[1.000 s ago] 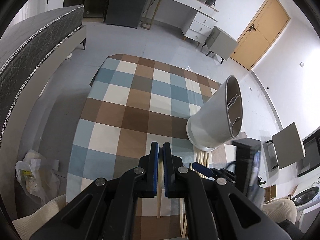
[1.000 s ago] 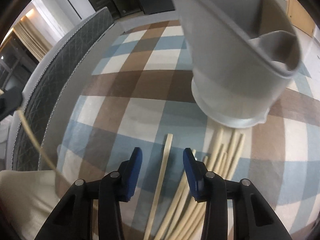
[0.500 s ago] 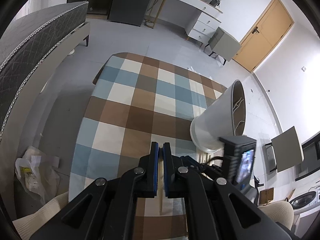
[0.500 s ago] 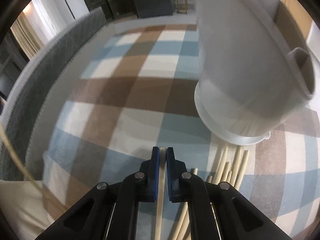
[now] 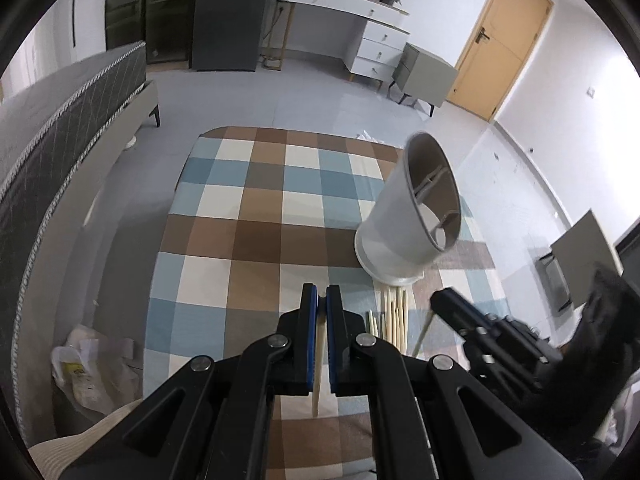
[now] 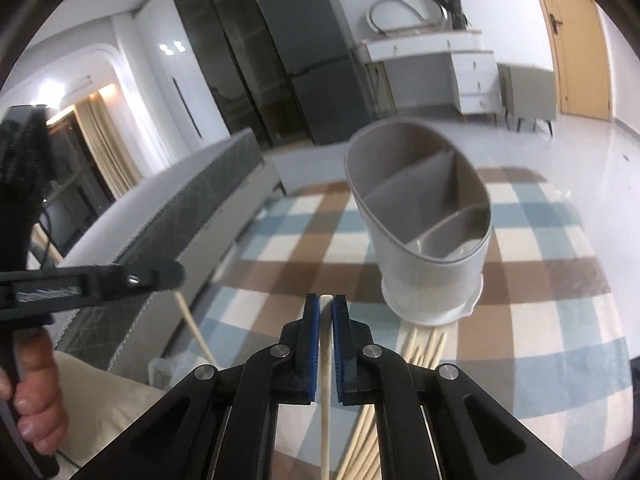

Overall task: Organize utensils
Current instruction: 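Lift both held chopsticks and carry them above the grey holder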

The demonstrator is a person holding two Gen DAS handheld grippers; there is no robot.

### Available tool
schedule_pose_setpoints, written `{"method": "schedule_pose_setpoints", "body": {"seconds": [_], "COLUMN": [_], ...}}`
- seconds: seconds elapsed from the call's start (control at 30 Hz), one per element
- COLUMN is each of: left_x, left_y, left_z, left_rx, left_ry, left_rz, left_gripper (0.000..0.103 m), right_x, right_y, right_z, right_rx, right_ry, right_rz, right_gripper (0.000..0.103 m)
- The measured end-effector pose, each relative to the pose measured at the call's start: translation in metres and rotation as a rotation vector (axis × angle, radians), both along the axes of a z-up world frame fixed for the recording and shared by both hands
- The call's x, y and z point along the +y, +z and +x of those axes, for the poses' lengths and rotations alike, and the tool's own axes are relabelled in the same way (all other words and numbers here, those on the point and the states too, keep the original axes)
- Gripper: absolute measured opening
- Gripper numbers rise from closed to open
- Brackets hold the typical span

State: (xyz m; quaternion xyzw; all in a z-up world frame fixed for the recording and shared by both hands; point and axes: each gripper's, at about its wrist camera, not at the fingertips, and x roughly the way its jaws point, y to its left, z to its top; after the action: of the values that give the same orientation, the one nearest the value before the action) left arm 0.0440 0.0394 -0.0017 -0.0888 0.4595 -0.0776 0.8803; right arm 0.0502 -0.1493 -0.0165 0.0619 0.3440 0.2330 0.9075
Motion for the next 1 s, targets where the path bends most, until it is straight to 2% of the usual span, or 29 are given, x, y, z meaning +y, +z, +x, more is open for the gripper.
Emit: {"method": "schedule_pose_setpoints", "body": {"seconds": [0.37,0.47,0.7,1.0], "left_x": [-0.024,-0.028,-0.041,-0.053], "left_y": [0.009,0.017,0.065,0.143], "left_z": [-0.013,-0.015,-0.011,0.030], "left_rx": [0.029,0.028,-0.043,-0.178], "left_ry": [-0.049,-0.059,-0.090,-0.126], "left_rz": [0.073,0.055,0.040,0.011], "left_gripper": [0.000,0.000,0.000,0.000], "right_x": [-0.016,-0.022,-0.044,-0.072], "right_y": [0.027,0.038,0.077,0.159], "right_z": [-0.024,-0.028,-0.025,0.015], "right_rx": [-0.098,-0.119,-0.213,-0.388], "right_ry": [0.000,-0.005,-0.064,-0.114], "right_rz": [0.075,0.099,0.157,0.151], "right_gripper": [0.005,0.005,0.005,0.005]}}
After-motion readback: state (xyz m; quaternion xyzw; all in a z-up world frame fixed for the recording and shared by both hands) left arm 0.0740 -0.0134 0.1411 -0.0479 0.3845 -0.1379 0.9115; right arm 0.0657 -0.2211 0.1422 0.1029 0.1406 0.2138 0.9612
